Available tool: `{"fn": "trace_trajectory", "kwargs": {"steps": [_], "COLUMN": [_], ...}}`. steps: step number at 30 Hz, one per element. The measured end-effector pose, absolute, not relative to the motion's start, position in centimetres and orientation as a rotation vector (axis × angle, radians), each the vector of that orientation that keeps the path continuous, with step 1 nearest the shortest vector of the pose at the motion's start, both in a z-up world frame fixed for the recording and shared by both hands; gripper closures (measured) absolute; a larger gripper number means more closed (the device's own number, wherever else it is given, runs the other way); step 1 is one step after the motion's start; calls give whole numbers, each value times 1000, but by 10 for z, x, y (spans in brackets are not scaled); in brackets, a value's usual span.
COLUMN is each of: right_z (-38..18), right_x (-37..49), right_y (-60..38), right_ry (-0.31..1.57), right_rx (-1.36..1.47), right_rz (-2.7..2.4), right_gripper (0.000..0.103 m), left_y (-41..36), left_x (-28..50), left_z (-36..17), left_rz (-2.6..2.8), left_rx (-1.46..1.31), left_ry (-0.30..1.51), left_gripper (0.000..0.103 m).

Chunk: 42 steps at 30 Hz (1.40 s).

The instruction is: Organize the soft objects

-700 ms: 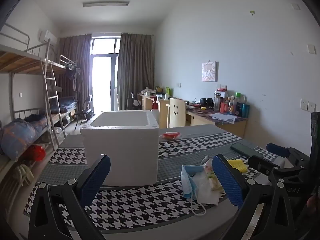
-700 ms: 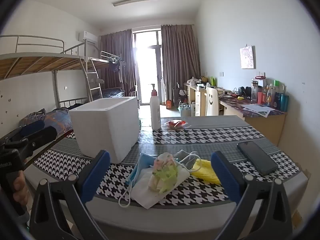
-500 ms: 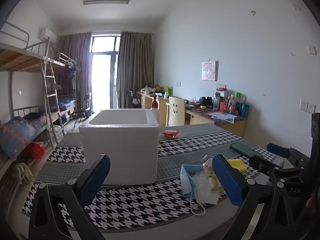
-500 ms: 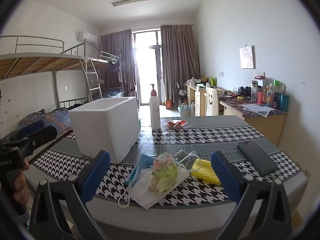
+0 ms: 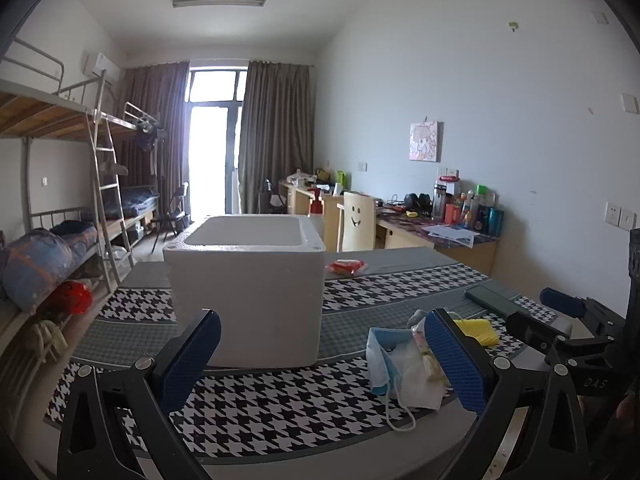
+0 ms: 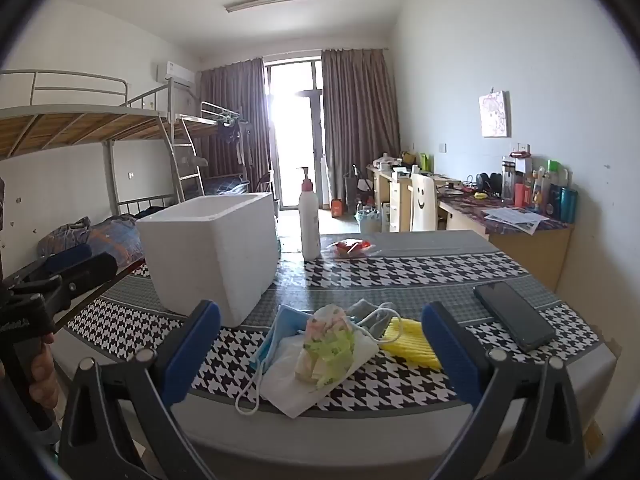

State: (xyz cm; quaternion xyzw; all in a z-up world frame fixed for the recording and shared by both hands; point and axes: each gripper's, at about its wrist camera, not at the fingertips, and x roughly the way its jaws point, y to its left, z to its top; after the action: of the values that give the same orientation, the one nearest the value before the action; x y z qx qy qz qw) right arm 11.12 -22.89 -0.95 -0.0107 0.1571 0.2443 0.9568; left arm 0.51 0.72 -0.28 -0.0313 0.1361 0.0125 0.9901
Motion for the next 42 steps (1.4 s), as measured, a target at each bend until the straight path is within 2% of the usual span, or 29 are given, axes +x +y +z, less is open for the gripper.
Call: {"fn": "trace_trajectory", "kwargs": {"steps": [42], "right_z": [-12], "right_x": [123], "right_y": [-232], "right_ry": [337], "right_rx": [-6], "right_rz": [469], "right_gripper": [1], "left_y": [5], "left_x": [26], "left_z": [-4], "left_rz": [-14], "left_rx": [-48], "left_ry": [309], "left_gripper": [1]}}
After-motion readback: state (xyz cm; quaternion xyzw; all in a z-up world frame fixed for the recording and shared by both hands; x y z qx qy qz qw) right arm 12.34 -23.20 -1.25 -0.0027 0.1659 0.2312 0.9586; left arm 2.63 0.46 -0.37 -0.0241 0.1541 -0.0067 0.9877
